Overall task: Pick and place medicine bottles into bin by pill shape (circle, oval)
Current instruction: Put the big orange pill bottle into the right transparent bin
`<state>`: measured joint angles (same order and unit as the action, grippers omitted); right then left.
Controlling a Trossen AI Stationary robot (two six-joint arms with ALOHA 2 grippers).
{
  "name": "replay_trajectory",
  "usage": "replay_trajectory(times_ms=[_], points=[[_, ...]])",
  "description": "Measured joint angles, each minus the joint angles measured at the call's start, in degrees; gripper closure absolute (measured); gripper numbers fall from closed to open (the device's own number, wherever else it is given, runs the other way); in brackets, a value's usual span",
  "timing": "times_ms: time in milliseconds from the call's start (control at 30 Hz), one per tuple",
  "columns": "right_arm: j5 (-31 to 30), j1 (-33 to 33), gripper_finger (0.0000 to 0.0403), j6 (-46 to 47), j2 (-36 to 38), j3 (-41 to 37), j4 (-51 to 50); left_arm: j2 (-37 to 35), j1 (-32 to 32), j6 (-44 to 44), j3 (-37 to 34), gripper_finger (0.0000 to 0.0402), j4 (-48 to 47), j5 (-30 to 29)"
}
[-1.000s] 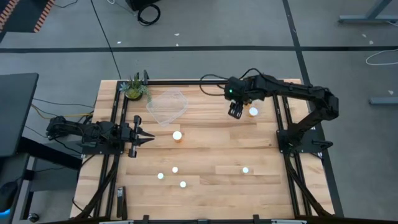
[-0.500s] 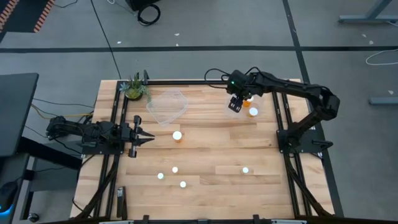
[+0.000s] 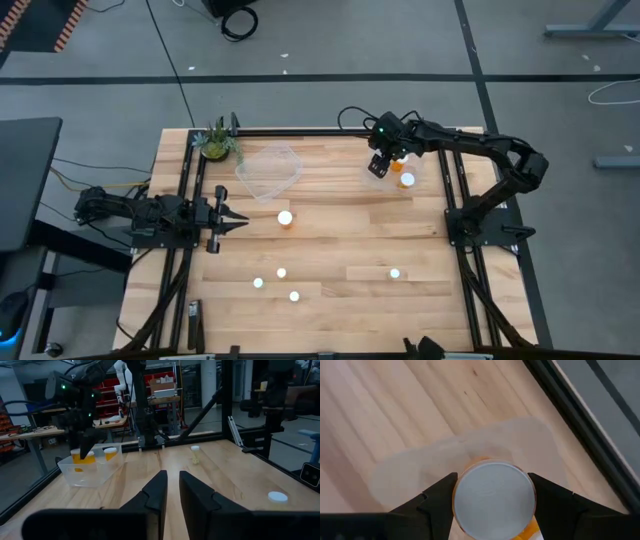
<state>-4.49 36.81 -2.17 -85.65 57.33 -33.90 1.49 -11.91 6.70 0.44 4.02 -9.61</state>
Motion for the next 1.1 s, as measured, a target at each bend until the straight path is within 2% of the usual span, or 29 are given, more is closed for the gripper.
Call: replay_trajectory(times_ms=[433, 767, 1100], points=[[0.3, 3.3, 0.0166, -0.9, 0.0, -7.1, 6.4, 0.0, 0.0, 0.0, 0.0, 0.0348, 0.0, 0.0], [0.5, 3.3, 0.0165, -0.8, 0.0, -7.2, 6.7, 0.0, 0.0, 0.0, 0.0, 0.0342, 0.0, 0.0], [0.5, 3.3, 0.0144, -0.7, 0.0, -7.2, 6.7, 0.0, 0.0, 0.0, 0.0, 0.0350, 0.0, 0.0]])
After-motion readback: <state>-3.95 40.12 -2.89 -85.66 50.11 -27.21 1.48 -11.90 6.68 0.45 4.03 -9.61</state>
